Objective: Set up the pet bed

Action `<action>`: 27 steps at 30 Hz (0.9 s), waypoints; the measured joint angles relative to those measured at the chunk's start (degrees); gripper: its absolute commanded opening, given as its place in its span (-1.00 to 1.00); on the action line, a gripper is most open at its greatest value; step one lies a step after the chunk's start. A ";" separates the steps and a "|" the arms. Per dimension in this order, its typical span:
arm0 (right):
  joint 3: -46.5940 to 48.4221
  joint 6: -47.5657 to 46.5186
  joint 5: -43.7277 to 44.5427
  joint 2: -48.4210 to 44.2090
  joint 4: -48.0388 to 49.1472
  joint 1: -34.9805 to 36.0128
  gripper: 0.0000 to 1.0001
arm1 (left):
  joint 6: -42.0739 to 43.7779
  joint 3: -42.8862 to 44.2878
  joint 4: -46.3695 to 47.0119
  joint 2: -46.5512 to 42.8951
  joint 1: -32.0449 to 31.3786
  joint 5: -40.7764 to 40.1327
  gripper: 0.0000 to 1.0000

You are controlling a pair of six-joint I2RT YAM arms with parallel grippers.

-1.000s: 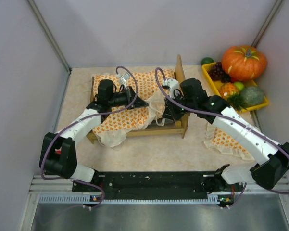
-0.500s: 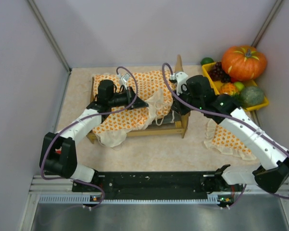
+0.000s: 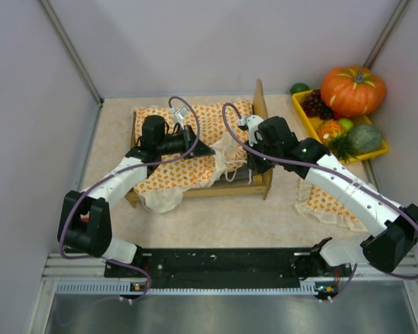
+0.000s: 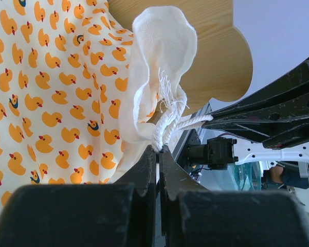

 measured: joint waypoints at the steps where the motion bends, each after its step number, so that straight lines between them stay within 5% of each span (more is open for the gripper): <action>1: -0.35 0.00 -0.20 -0.02 0.26 0.00 -1.00 | 0.00 0.00 0.00 0.00 0.02 0.02 -1.00; 9: -4.85 0.44 1.44 1.11 3.89 0.31 -1.00 | -0.09 0.00 0.13 0.02 0.00 0.22 -1.00; 19: -5.57 3.04 3.82 2.25 9.92 0.48 -0.24 | -0.98 0.00 0.98 0.28 0.02 0.48 -1.00; 27: -9.05 5.01 -0.28 0.35 10.93 0.48 -0.32 | -1.14 0.00 0.98 0.48 0.00 0.63 -1.00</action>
